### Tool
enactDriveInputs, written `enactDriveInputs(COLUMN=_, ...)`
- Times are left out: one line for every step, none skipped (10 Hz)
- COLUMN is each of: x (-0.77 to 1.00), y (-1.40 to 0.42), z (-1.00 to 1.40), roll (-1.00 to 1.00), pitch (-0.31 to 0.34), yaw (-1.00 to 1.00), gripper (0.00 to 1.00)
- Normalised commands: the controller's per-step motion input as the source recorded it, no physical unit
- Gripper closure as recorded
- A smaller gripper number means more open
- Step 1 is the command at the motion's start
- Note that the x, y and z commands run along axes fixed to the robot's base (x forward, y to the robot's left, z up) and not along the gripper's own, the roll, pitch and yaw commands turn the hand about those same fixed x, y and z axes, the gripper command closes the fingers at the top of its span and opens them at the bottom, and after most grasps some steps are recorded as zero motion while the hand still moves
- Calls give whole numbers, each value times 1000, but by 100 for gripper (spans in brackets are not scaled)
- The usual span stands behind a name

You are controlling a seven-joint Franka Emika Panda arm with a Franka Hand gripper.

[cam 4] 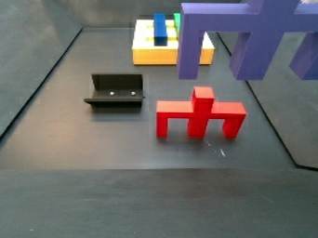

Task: Pick up the purple object. Move up. Move to above the board. Insert the purple object.
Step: Move to above the board.

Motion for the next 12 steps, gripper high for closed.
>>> enactDriveInputs(x=183, y=-1400, z=130, roll=-129, pitch=156, yaw=-50, gripper=100)
enactDriveInputs(x=182, y=-1400, z=122, roll=-120, pitch=150, yaw=-47, gripper=100)
enactDriveInputs(x=176, y=-1400, z=122, roll=-21, pitch=87, yaw=-15, gripper=100)
enactDriveInputs(x=175, y=-1400, z=124, roll=-31, pitch=9, yaw=10, gripper=100)
enactDriveInputs(x=171, y=-1400, z=124, roll=-8, pitch=20, yaw=1, gripper=100)
enactDriveInputs(x=172, y=-1400, z=128, roll=-1, pitch=25, yaw=9, gripper=100)
enactDriveInputs(x=173, y=-1400, z=128, roll=-29, pitch=20, yaw=6, gripper=100)
enactDriveInputs(x=174, y=-1400, z=135, roll=1, pitch=30, yaw=7, gripper=100)
enactDriveInputs(x=176, y=-1400, z=142, roll=0, pitch=43, yaw=7, gripper=100)
enactDriveInputs(x=187, y=-1400, z=149, roll=-11, pitch=69, yaw=8, gripper=100)
enactDriveInputs(x=201, y=-1400, z=149, roll=9, pitch=95, yaw=9, gripper=100)
enactDriveInputs(x=235, y=-1400, z=154, roll=4, pitch=130, yaw=9, gripper=100)
